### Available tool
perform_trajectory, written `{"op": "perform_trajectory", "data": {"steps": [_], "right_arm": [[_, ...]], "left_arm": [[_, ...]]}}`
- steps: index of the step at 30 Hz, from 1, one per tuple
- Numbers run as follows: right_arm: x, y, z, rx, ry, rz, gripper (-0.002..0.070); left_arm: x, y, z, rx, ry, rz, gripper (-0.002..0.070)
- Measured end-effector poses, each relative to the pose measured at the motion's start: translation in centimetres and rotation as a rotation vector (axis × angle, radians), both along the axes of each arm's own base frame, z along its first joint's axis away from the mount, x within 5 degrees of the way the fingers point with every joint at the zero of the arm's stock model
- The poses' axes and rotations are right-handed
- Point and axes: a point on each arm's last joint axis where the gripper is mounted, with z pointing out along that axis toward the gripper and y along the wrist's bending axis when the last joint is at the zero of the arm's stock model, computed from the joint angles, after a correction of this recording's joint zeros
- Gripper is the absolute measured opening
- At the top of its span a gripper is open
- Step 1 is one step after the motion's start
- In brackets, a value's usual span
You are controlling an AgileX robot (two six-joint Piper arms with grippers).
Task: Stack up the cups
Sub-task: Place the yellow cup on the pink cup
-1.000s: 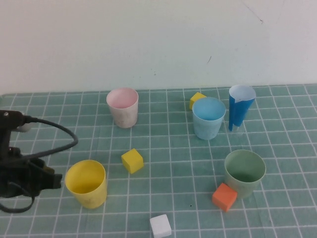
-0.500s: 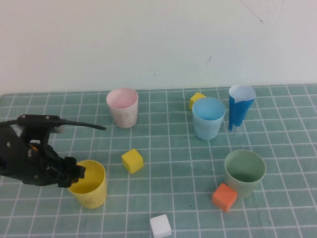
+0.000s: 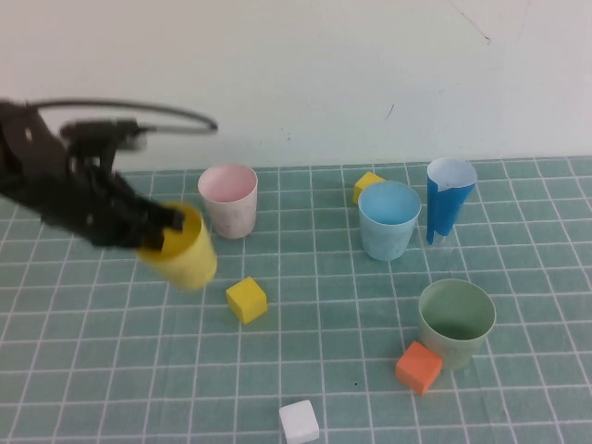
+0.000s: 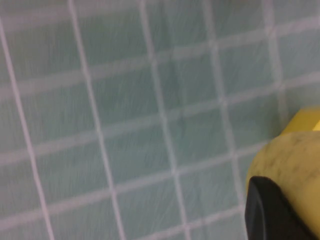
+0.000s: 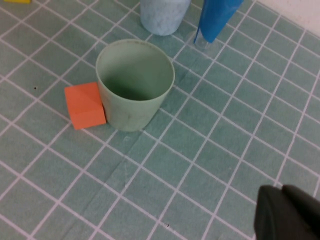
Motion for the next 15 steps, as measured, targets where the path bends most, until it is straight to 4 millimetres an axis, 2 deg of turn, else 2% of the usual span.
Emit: {"op": "perform_trajectory", "data": {"steps": [6, 8, 10, 13, 15], "right_arm": [[0.0, 0.0, 0.0, 0.001, -0.003, -0.002, -0.0002], [0.1, -0.1, 0.1, 0.0, -0.012, -0.008, -0.0002], [0.2, -0.1, 0.2, 0.005, -0.028, -0.018, -0.0002], [0.4, -0.1, 0.4, 0.016, -0.049, -0.032, -0.0002], [0.4, -0.1, 0.4, 0.023, -0.053, -0.036, -0.0002]], "left_arm": [[3.3, -0.4, 6.9, -0.036, -0.25, 0.004, 0.0021], [4.6, -0.6, 8.4, -0.04, -0.316, 0.003, 0.002], [6.2, -0.8, 8.9, -0.044, -0.351, -0.001, 0.002], [8.4, -1.1, 7.9, -0.044, -0.333, -0.014, 0.002], [9.9, -1.4, 6.4, -0.041, -0.293, -0.022, 0.002]]}}
